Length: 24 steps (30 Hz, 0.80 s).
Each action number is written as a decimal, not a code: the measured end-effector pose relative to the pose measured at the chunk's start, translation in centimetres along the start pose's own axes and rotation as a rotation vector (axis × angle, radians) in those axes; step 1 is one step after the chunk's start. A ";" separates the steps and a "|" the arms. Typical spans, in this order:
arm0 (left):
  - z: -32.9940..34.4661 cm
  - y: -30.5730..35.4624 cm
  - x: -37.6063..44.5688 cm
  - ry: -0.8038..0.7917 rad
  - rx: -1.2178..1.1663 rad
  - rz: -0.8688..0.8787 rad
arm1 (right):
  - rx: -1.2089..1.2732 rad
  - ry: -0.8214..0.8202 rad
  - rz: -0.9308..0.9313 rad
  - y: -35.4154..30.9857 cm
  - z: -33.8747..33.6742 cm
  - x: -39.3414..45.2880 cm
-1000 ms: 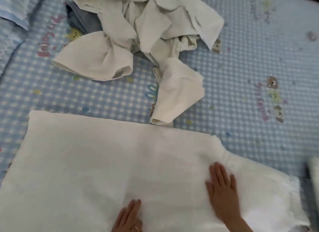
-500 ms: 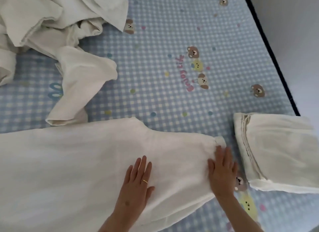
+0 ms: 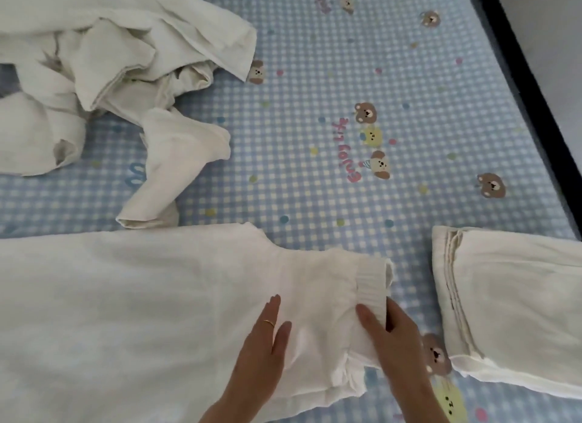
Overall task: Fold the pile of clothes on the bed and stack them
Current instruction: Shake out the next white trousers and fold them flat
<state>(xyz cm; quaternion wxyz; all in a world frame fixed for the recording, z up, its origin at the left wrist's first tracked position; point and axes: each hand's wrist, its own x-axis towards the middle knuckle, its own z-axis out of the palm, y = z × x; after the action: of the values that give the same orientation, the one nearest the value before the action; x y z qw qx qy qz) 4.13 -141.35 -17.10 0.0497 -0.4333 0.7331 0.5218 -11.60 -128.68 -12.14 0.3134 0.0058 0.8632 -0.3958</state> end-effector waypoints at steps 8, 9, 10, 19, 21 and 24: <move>-8.6 2.7 -3.6 0.217 -0.571 -0.291 | -0.042 -0.325 -0.180 -5.4 14.0 -10.7; -10.2 1.2 -3.6 0.274 -0.593 -0.351 | -0.037 -0.453 -0.187 -5.3 15.4 -11.4; -11.8 -0.6 -3.7 0.297 -0.609 -0.409 | -0.031 -0.593 -0.221 -5.0 16.6 -12.0; -20.1 -16.6 -1.9 0.242 -0.603 -0.443 | -0.681 -0.217 -0.698 0.7 21.4 -4.8; -20.8 -19.0 -0.7 0.253 -0.612 -0.460 | -0.877 -0.244 -0.741 1.6 22.8 -3.3; -21.2 -21.1 1.3 0.269 -0.532 -0.450 | -1.051 -0.287 -0.727 1.9 24.5 -2.1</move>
<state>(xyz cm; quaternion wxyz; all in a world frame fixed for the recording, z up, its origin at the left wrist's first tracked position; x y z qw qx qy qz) 25.91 -160.95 -23.48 -0.0481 -0.6462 0.4582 0.6084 3.75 -143.68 -24.31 0.2326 -0.4933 0.8382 0.0010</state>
